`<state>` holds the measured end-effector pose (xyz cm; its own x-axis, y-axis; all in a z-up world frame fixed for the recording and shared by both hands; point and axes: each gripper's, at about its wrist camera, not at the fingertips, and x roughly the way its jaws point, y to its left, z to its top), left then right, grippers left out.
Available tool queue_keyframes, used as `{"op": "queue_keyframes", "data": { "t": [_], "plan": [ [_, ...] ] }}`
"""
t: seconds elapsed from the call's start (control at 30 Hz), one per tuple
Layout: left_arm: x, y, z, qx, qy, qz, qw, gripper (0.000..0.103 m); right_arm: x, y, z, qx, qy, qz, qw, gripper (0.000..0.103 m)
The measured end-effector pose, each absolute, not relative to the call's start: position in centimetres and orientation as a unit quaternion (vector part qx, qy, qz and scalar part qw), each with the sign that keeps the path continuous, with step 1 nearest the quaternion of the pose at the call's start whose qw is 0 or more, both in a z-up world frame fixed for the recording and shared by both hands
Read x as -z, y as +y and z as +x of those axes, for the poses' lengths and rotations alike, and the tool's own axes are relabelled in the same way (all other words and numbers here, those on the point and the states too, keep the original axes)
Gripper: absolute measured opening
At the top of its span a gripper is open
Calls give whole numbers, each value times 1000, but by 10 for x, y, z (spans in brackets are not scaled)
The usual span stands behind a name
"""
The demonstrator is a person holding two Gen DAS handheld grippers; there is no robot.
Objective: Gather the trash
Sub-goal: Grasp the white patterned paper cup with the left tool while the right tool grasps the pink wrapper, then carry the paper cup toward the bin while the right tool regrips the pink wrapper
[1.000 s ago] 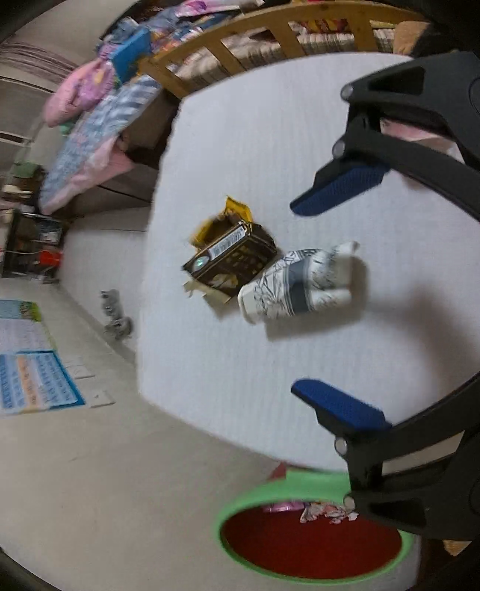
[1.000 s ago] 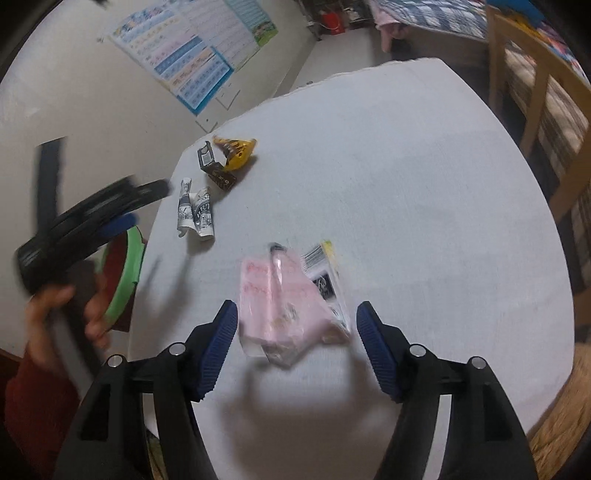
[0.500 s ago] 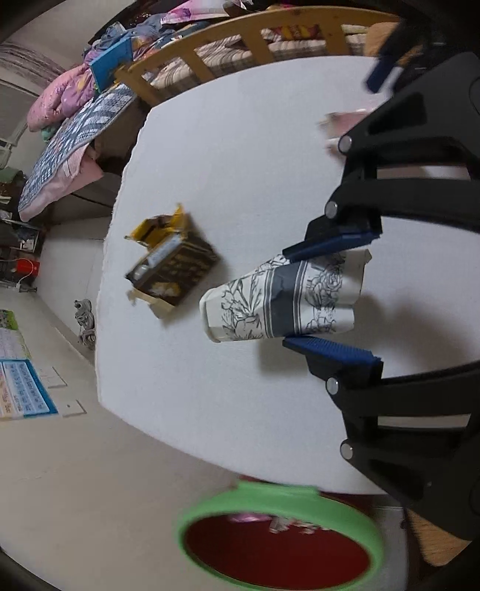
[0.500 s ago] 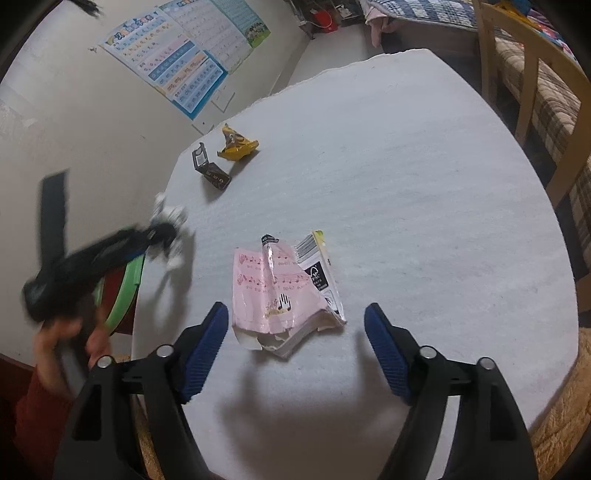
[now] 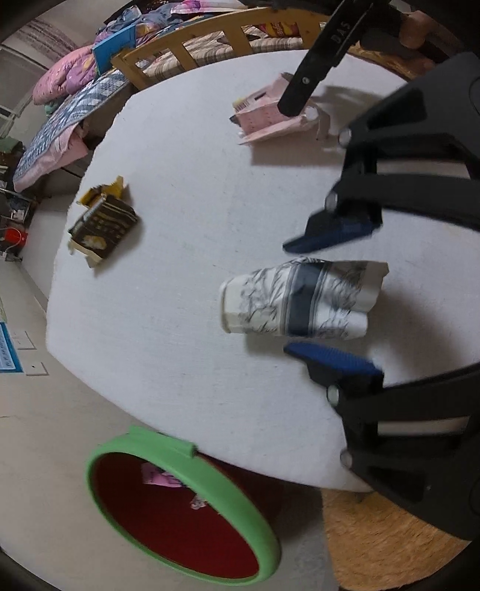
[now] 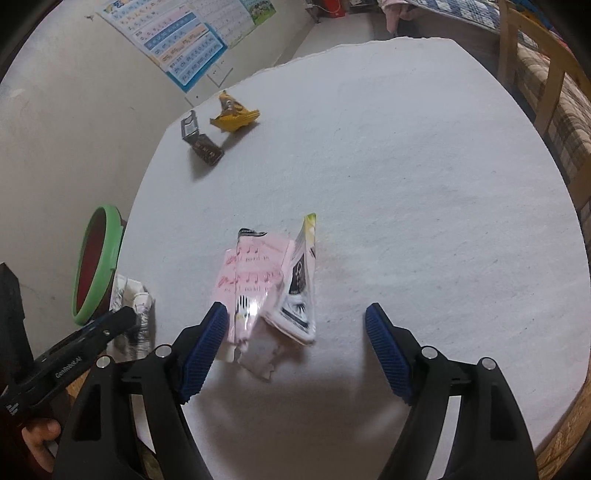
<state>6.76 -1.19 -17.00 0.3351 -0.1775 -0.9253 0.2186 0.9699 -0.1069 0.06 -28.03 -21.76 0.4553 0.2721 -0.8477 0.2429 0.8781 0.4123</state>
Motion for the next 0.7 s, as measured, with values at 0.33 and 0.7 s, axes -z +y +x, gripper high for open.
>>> {"op": "queue_keyframes", "data": {
  "t": [0.33, 0.7],
  "plan": [
    [177, -3, 67, 114, 571, -4, 813, 50, 208, -271, -3, -16, 513, 237, 825, 38],
    [152, 4, 63, 120, 544, -18, 830, 38, 182, -263, -6, -29, 486, 235, 842, 38]
  ]
}}
